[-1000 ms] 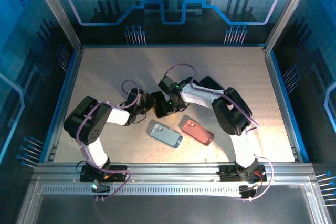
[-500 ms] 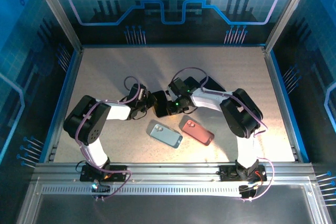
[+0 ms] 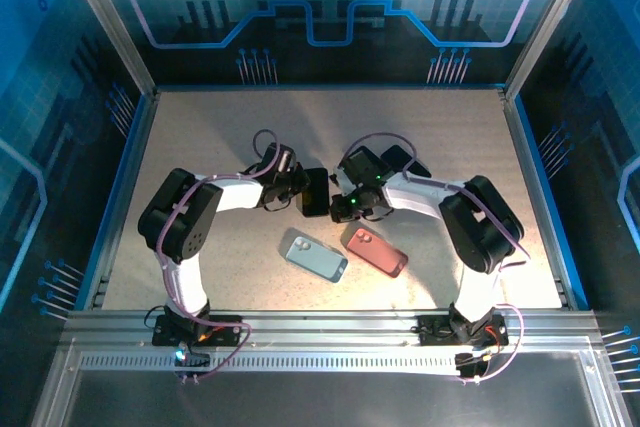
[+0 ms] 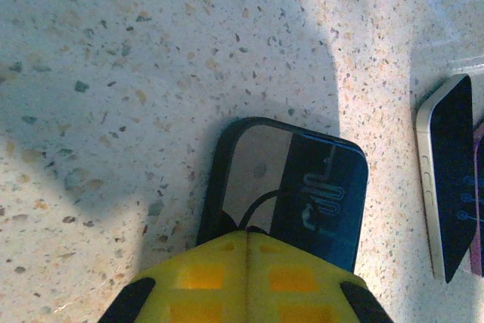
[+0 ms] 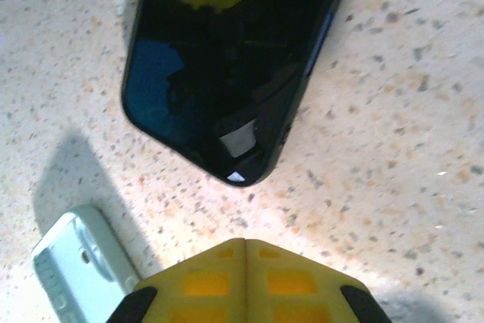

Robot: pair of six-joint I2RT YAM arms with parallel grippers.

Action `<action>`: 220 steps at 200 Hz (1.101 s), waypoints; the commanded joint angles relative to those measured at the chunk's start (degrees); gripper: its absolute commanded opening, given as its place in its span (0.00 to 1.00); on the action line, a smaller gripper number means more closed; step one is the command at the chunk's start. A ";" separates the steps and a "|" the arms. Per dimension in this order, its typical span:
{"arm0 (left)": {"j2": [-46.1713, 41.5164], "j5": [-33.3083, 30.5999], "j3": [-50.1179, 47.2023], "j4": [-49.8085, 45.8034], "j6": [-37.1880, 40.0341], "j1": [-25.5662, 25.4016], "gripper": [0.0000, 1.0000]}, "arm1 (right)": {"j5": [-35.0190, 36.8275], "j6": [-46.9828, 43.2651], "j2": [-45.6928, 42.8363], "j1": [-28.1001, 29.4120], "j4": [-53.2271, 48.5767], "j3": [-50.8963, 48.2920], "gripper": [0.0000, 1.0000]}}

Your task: Put the phone into the phone case

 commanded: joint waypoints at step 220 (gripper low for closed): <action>-0.65 -1.85 -0.31 -10.84 2.86 1.53 0.00 | -6.72 2.46 13.16 3.97 3.49 10.58 0.00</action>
